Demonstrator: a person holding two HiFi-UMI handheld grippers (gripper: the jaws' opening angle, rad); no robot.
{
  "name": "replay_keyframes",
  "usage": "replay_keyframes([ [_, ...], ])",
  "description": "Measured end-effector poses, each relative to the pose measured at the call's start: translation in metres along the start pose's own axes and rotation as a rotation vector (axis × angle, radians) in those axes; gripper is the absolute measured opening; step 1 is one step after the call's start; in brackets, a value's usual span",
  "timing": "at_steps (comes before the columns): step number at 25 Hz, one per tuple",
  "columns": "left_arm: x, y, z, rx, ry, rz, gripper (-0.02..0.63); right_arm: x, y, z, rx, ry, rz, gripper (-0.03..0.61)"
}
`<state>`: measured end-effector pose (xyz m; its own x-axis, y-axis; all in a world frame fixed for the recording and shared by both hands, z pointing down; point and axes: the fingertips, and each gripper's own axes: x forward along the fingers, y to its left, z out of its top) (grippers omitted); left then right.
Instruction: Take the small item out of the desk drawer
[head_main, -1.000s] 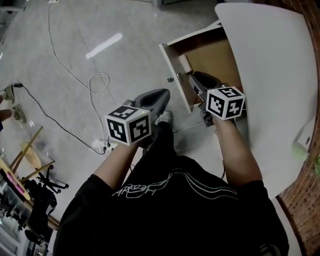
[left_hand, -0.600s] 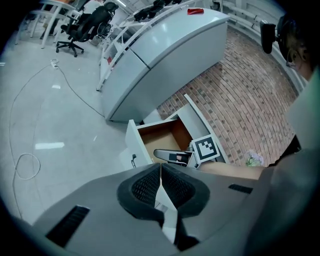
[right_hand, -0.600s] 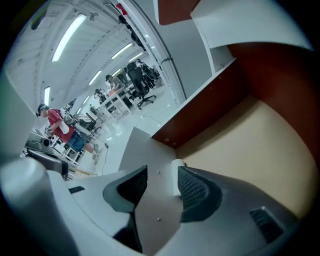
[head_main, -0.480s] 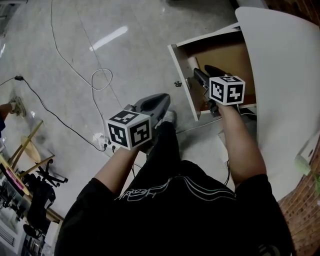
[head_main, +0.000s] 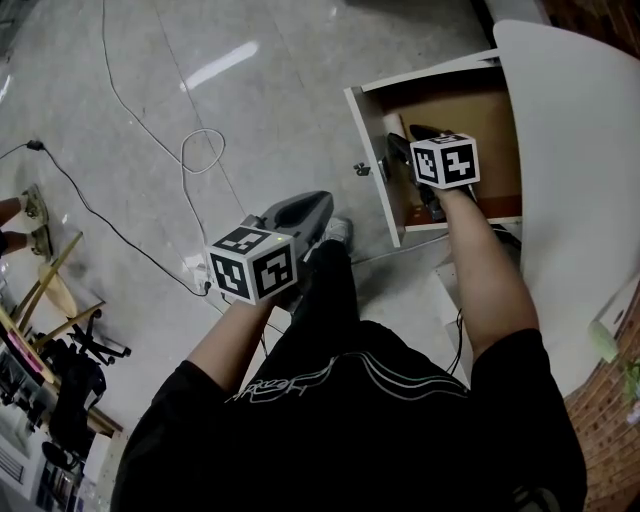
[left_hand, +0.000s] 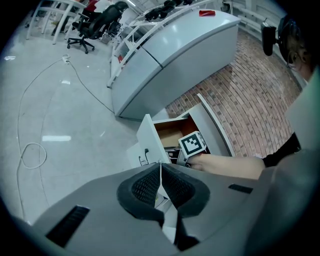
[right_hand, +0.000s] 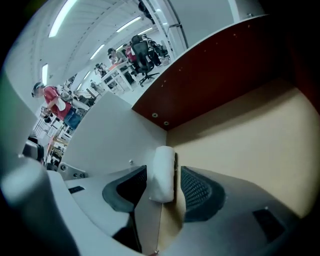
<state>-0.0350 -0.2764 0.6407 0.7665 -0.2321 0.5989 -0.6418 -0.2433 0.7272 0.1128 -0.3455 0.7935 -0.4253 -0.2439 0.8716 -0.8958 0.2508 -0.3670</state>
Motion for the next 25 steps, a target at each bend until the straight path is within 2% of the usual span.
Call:
replay_keyframes([
  [6,-0.004,0.009,-0.005,0.005,0.008,0.019,0.028,0.008,-0.006,-0.007,-0.039,0.034,-0.022,0.193],
  [11,-0.005,0.013,-0.010,-0.008,0.014,0.037,0.028,0.009,-0.006,-0.007,0.031,0.035,0.012,0.141],
  [16,-0.004,0.013,-0.015,-0.014,0.012,0.039,0.028,0.009,-0.006,-0.007,0.095,-0.004,0.014,0.137],
  [25,-0.011,0.004,-0.018,0.003,0.009,0.035,0.028,-0.016,-0.004,0.004,0.096,-0.086,-0.051,0.133],
])
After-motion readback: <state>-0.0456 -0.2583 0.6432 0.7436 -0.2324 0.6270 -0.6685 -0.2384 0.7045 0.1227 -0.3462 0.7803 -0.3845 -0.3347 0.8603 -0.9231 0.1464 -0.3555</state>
